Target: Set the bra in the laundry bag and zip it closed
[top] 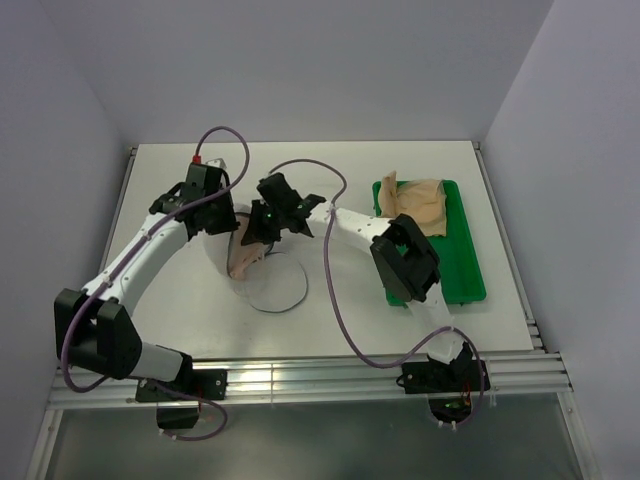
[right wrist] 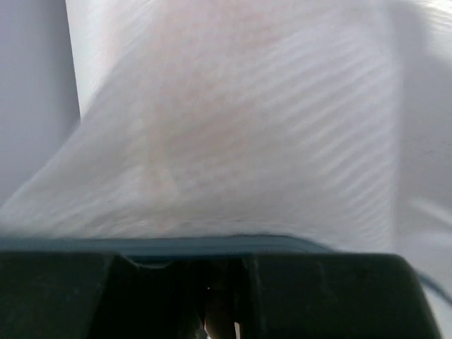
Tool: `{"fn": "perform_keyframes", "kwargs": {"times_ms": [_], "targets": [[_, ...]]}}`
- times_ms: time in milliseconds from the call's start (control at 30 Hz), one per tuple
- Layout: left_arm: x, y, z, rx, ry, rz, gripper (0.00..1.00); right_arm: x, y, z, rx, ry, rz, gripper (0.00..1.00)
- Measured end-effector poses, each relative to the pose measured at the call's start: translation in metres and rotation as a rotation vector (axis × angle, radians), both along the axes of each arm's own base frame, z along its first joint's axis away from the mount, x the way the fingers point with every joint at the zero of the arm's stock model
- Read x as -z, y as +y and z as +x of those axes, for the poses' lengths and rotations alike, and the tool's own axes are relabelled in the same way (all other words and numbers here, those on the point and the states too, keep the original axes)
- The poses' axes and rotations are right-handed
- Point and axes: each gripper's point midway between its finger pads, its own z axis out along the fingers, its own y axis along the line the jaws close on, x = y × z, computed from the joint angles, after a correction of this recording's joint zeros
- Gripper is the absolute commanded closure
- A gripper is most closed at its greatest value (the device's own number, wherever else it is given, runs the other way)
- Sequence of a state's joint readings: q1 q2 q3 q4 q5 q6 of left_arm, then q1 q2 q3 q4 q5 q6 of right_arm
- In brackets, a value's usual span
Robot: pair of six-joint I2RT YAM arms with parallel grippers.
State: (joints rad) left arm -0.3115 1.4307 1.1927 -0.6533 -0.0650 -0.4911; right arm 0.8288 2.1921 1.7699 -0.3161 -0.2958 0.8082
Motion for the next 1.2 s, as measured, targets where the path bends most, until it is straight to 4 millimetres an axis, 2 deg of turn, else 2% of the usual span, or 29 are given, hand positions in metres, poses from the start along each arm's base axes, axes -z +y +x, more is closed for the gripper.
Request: {"fn": "perform_keyframes", "kwargs": {"times_ms": [133,267,400,533,733,867,967,1200], "targets": [[-0.01,-0.01,-0.012,0.039,-0.006,-0.07,1.0,0.014,-0.01,0.012,0.099,0.044,0.031,1.0],[0.001,-0.015,-0.034,0.068,0.045,-0.114,1.0,0.023,-0.027,0.024,0.215,0.105,0.056,1.0],[0.017,-0.02,-0.054,0.102,0.105,-0.148,1.0,0.006,-0.038,0.042,0.324,0.109,0.11,1.0],[0.028,-0.033,-0.071,0.154,0.141,-0.172,1.0,-0.025,-0.042,0.054,0.403,0.082,0.164,1.0],[0.02,-0.07,-0.083,0.263,0.122,-0.247,1.0,-0.063,-0.058,0.059,0.506,0.02,0.207,1.0],[0.013,-0.092,-0.088,0.322,0.105,-0.29,1.0,-0.065,-0.065,0.062,0.558,0.018,0.213,1.0],[0.018,-0.102,-0.09,0.349,0.104,-0.282,1.0,-0.064,-0.067,0.063,0.576,0.027,0.21,1.0],[0.051,-0.092,-0.094,0.309,0.132,-0.172,1.0,-0.056,-0.073,0.06,0.597,0.051,0.175,1.0]]}}
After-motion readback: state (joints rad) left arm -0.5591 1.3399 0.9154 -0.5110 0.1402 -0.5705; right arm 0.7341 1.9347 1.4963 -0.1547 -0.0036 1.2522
